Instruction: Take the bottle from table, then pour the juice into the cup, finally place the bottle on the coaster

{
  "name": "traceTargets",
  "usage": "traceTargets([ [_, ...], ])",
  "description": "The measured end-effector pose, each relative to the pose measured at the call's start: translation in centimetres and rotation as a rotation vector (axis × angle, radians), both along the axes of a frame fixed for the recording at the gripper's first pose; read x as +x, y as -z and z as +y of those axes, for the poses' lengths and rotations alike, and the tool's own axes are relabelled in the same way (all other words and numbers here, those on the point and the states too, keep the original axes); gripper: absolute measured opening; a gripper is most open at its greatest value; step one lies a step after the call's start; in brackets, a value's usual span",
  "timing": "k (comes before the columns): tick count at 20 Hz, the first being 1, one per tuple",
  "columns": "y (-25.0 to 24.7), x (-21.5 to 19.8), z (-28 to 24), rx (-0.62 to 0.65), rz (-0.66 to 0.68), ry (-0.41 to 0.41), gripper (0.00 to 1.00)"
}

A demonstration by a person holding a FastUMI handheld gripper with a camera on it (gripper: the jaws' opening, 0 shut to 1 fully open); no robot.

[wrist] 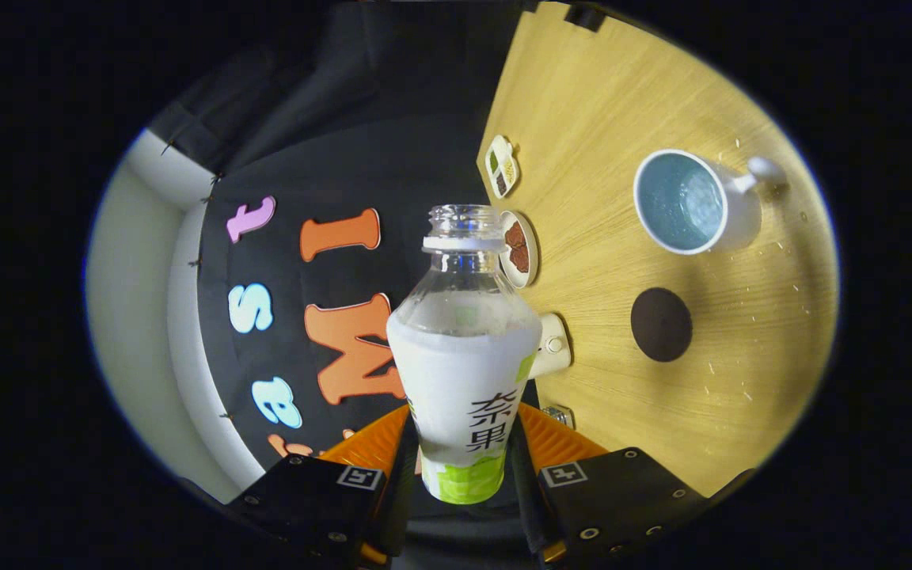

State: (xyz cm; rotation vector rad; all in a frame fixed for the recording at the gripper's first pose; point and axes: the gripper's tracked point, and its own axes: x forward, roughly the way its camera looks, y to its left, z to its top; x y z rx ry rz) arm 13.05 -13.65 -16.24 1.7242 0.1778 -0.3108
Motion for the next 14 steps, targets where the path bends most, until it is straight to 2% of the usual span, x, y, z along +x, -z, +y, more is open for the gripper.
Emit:
traceTargets([
  [4, -1.4, 1.4, 0.8, -0.234, -0.035, -0.078, 0.58],
  [7, -0.6, 1.5, 0.6, -0.465, 0.028, -0.130, 0.58],
  [9, -0.3, 1.7, 1.2, -0.622, 0.051, -0.194, 0.58],
  [14, 1.7, 2.2, -0.7, -1.029, 0.213, -0.279, 0.58],
])
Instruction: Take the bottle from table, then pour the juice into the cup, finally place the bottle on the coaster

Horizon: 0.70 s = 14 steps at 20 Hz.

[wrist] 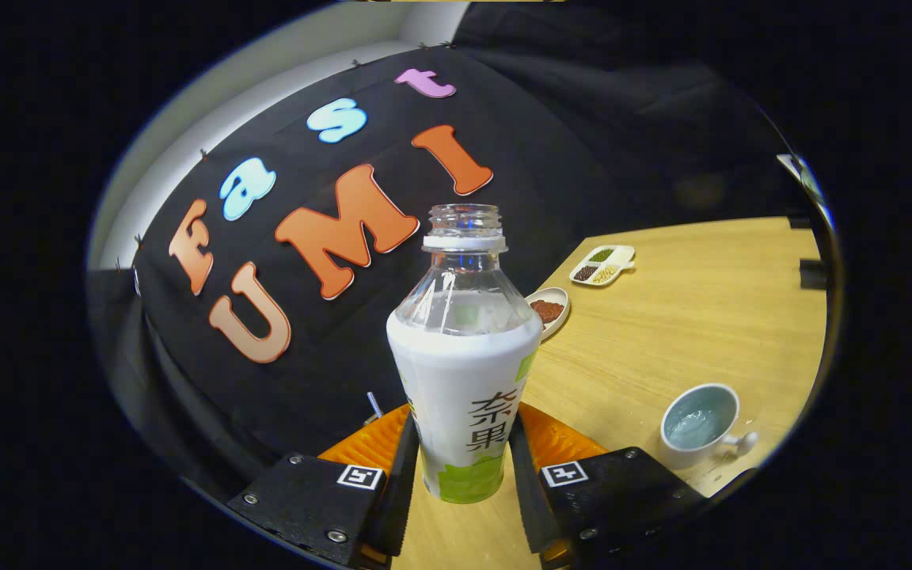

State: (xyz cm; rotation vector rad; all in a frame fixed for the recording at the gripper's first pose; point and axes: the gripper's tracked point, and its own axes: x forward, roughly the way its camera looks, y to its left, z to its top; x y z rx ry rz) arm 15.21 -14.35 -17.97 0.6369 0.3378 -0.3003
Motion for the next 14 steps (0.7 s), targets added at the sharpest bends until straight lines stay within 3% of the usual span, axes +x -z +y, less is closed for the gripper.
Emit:
traceTargets([
  [6, 3.0, 1.0, -1.7, -0.433, 0.132, -0.056, 0.58],
  [14, 10.6, 3.8, -0.2, -0.509, 0.244, -0.129, 0.61],
])
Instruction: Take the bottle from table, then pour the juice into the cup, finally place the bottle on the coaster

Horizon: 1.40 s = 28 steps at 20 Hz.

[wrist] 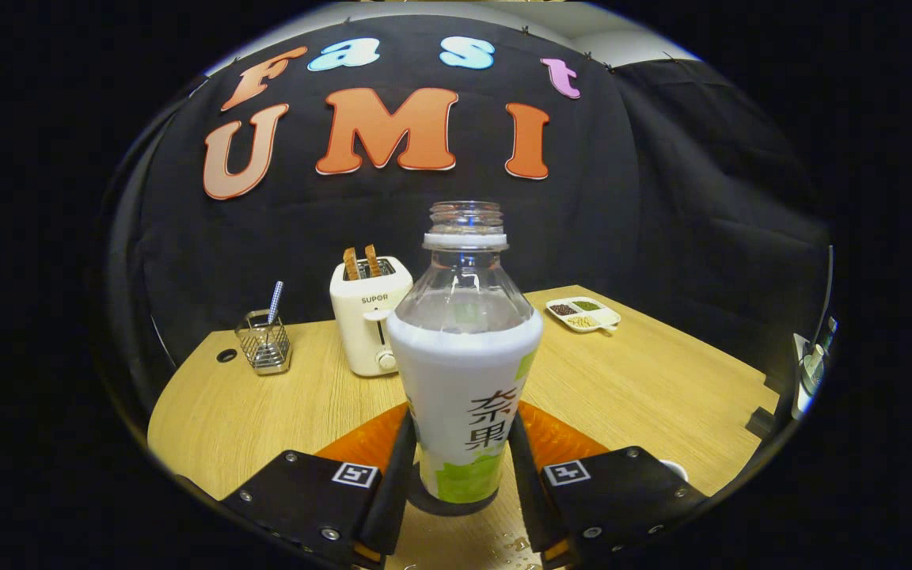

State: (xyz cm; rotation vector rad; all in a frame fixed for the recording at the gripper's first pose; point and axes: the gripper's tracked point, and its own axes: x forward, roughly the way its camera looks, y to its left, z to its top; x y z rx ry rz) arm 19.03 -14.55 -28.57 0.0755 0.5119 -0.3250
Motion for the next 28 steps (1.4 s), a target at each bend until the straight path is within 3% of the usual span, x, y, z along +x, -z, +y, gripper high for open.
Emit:
traceTargets([
  [8, 3.8, 0.5, 2.2, -0.033, 0.044, -0.054, 0.64],
  [13, 3.4, 0.2, 2.3, 0.000, 0.006, -0.031, 0.67],
  [17, 3.0, -0.6, 2.0, 0.023, -0.010, -0.009, 0.81],
  [18, 2.6, -0.8, 2.0, 0.032, -0.018, -0.007, 0.89],
  [20, 1.4, -1.3, 2.0, 0.057, -0.047, 0.001, 0.97],
  [28, -9.4, -4.9, 1.2, 0.154, -0.242, 0.053, 0.98],
])
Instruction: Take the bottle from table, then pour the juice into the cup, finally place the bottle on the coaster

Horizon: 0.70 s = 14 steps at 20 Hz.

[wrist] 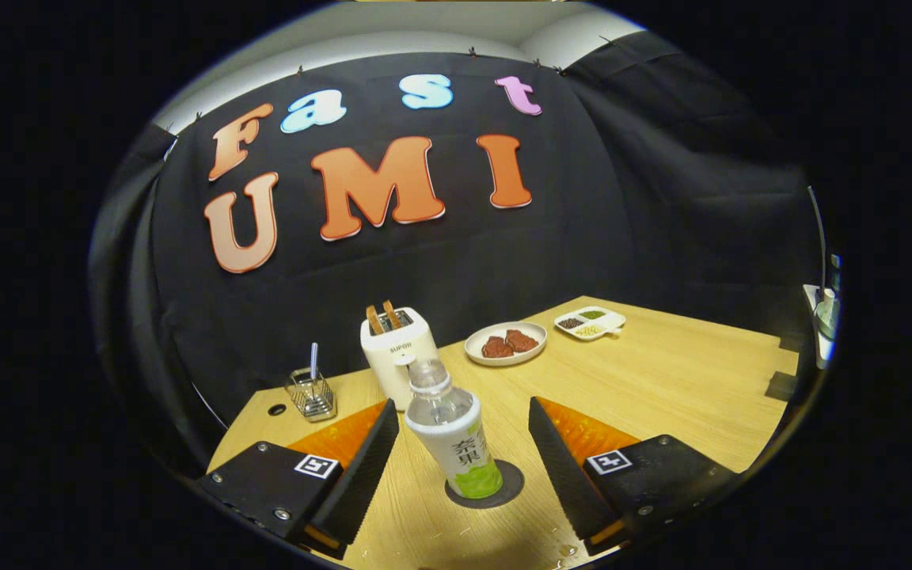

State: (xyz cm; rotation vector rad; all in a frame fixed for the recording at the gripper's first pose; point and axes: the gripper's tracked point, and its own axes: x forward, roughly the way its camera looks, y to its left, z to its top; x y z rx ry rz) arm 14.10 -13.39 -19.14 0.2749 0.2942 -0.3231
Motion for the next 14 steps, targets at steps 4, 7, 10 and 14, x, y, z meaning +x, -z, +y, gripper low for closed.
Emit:
traceTargets([
  [4, -6.4, -2.0, 0.8, -0.039, -0.043, -0.010, 0.98],
  [7, -10.4, -4.9, 3.2, -0.098, -0.040, -0.036, 0.99],
  [10, -13.1, -6.9, 6.6, -0.131, -0.024, -0.080, 0.98],
  [14, -15.1, -8.8, 12.2, -0.167, -0.031, -0.176, 0.99],
])
